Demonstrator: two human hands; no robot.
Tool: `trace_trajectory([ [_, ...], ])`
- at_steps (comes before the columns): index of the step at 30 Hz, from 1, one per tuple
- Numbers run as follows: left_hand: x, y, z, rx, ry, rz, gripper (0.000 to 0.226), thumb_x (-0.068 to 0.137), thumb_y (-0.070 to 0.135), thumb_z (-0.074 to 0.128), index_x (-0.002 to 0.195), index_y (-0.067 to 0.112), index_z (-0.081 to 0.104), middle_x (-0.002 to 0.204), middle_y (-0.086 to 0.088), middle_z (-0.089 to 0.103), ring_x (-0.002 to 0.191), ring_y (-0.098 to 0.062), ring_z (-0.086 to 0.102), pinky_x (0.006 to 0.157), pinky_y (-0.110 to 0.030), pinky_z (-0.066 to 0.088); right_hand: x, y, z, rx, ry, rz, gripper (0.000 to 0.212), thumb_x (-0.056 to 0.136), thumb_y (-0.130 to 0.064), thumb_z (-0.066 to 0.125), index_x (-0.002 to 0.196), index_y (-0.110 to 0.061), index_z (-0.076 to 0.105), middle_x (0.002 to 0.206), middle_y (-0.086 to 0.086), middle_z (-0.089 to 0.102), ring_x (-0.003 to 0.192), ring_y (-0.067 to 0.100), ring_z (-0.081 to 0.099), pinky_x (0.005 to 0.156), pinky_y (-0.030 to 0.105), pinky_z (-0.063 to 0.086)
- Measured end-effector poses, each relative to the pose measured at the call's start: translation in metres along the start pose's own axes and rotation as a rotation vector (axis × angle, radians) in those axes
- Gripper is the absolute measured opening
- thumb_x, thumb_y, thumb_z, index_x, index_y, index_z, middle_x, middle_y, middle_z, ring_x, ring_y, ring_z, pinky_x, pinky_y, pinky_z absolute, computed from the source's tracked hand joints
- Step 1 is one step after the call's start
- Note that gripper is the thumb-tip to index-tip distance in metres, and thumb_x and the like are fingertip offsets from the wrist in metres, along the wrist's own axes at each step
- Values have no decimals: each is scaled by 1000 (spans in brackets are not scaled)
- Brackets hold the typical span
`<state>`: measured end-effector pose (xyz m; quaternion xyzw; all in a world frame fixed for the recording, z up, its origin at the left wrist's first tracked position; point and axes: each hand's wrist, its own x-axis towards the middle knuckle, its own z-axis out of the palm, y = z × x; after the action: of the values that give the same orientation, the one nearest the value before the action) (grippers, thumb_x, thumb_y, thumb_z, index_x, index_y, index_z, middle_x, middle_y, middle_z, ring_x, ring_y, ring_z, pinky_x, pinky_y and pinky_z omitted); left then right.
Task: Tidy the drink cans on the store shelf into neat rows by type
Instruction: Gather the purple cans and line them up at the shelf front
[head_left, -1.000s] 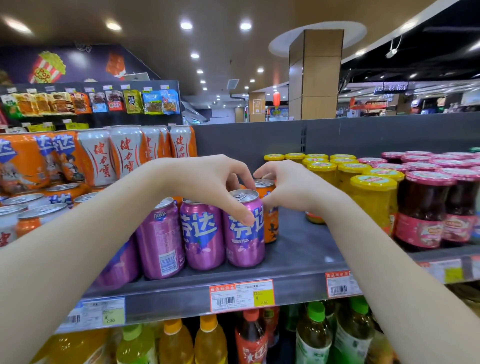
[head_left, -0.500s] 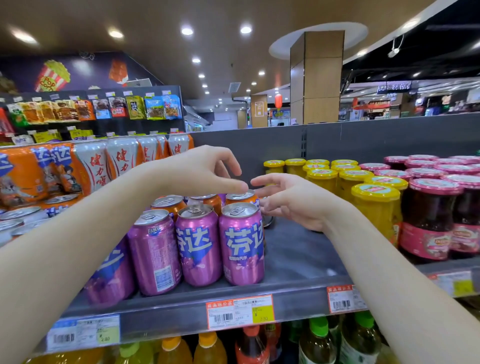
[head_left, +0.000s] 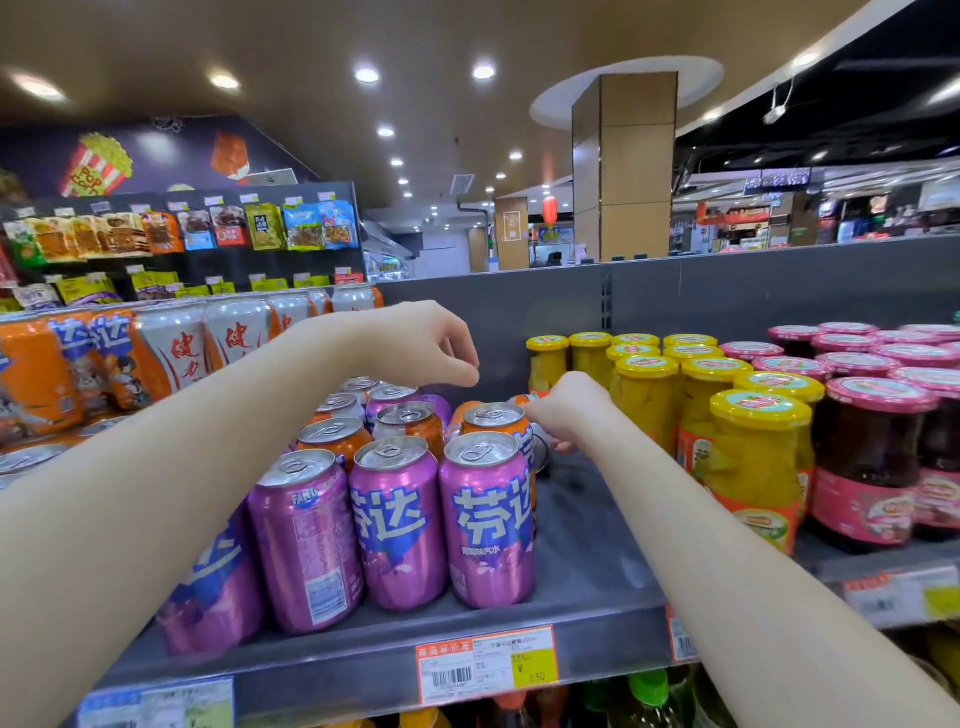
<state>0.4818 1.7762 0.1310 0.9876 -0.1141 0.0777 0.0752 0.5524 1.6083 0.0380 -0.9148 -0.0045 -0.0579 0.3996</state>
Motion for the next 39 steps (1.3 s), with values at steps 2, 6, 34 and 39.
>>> trace_trajectory([
  [2, 4, -3, 2, 42, -14, -10, 21, 93, 40, 65, 111, 30, 69, 103, 12, 72, 90, -3, 66, 80, -25, 54, 2, 1, 1, 35, -103, 77, 44, 84, -45, 74, 92, -4, 60, 89, 13, 66, 81, 27, 70, 77, 35, 61],
  [6, 9, -5, 5, 79, -12, 2, 22, 94, 41, 63, 111, 30, 69, 103, 12, 71, 89, -2, 64, 78, -24, 51, 0, 2, 6, 78, -307, 183, 65, 86, -48, 73, 130, -5, 51, 119, 17, 61, 107, 29, 65, 87, 36, 57],
  [34, 32, -8, 15, 256, -57, 56, 35, 91, 37, 67, 125, 26, 63, 101, 10, 60, 94, -15, 60, 83, -29, 52, 26, 17, 24, 222, 130, -292, 81, 73, -31, 86, 142, -24, 44, 133, 1, 62, 117, 20, 60, 94, 35, 53],
  [39, 30, -12, 16, 228, -55, 50, 35, 92, 37, 67, 125, 26, 63, 90, 17, 53, 92, -13, 59, 78, -26, 47, 32, 19, 30, 183, 151, -262, 88, 73, -32, 88, 147, -24, 41, 142, 3, 57, 127, 24, 57, 99, 42, 53],
])
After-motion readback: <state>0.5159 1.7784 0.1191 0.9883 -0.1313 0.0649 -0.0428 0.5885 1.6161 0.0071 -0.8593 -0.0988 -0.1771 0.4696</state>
